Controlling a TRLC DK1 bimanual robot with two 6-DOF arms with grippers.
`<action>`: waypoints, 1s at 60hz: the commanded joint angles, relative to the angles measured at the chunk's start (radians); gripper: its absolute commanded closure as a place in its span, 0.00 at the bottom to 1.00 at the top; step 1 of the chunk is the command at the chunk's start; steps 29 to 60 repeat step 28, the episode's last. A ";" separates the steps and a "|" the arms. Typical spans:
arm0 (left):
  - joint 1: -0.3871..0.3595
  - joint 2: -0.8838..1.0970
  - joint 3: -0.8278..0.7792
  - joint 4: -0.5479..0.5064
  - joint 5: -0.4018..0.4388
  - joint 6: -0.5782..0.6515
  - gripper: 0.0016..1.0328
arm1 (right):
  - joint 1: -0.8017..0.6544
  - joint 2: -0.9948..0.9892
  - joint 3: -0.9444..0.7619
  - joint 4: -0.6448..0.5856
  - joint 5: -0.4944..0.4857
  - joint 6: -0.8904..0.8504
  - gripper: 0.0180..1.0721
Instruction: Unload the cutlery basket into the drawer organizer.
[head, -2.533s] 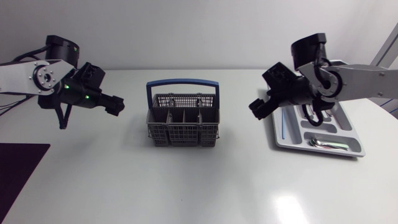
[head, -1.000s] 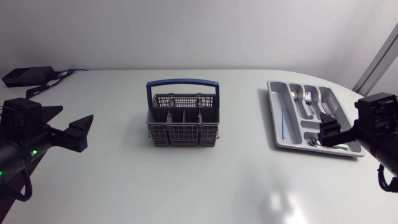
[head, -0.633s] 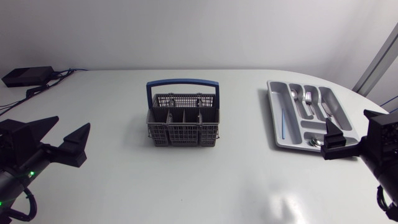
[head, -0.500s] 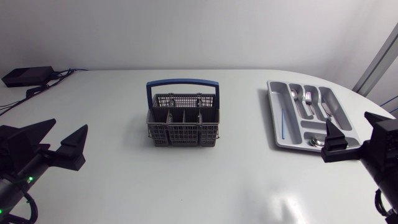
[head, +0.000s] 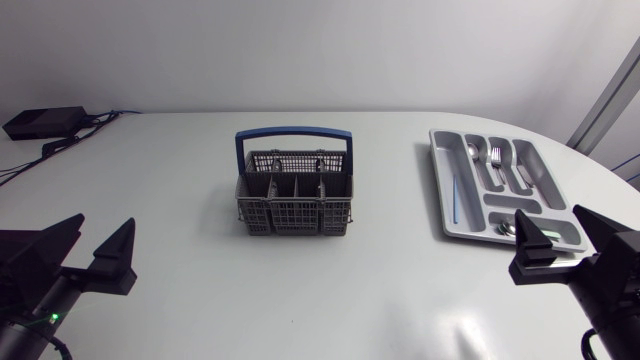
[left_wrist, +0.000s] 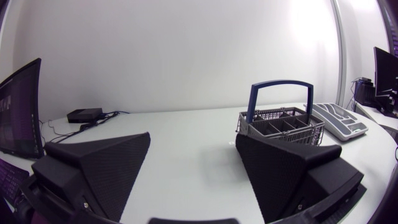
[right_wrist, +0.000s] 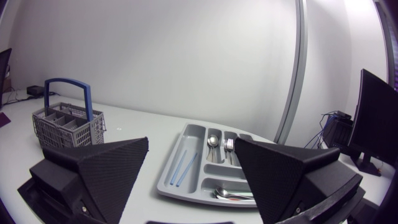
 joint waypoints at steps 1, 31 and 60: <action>-0.008 -0.047 -0.044 -0.011 -0.017 -0.041 0.07 | 0.010 -0.047 -0.041 -0.017 -0.008 0.068 0.05; -0.010 -0.114 -0.080 -0.026 -0.034 -0.062 0.10 | 0.020 -0.137 -0.084 -0.044 -0.023 0.136 0.05; -0.010 -0.114 -0.080 -0.026 -0.034 -0.062 0.10 | 0.020 -0.137 -0.084 -0.044 -0.023 0.136 0.05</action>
